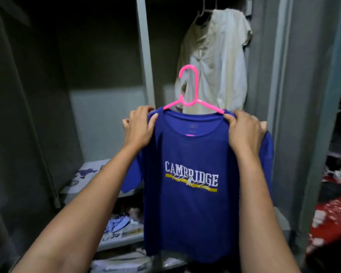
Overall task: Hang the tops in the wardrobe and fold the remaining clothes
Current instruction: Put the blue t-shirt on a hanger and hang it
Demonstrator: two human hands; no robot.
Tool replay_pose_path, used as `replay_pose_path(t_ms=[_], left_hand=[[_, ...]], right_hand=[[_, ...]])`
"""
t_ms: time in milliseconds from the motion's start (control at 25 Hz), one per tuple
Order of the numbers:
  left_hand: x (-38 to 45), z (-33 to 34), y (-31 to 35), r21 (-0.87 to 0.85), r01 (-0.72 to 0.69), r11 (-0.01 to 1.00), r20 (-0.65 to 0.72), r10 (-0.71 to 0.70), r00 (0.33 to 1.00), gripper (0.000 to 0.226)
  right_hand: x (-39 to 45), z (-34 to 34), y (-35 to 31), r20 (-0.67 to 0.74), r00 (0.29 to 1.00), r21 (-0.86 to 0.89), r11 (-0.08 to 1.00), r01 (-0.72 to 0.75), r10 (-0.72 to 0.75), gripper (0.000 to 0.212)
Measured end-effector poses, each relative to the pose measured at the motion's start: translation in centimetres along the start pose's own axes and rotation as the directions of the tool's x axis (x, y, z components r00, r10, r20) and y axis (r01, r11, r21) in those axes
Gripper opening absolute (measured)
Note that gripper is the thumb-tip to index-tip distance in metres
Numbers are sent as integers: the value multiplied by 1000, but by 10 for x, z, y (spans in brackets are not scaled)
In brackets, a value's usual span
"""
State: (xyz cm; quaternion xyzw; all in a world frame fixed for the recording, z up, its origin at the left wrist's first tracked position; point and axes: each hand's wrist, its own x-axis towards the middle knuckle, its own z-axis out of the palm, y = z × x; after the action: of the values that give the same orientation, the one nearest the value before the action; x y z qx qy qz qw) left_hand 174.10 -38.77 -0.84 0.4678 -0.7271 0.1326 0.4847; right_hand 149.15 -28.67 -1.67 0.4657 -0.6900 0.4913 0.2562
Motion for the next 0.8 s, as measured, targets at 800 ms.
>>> replay_pose_path(t_ms=[800], left_hand=[[278,55,4,313,-182,932,-188,249,950,79]], right_hand=[[360,69,-123,-378,925,-157,983,-97,30,31]])
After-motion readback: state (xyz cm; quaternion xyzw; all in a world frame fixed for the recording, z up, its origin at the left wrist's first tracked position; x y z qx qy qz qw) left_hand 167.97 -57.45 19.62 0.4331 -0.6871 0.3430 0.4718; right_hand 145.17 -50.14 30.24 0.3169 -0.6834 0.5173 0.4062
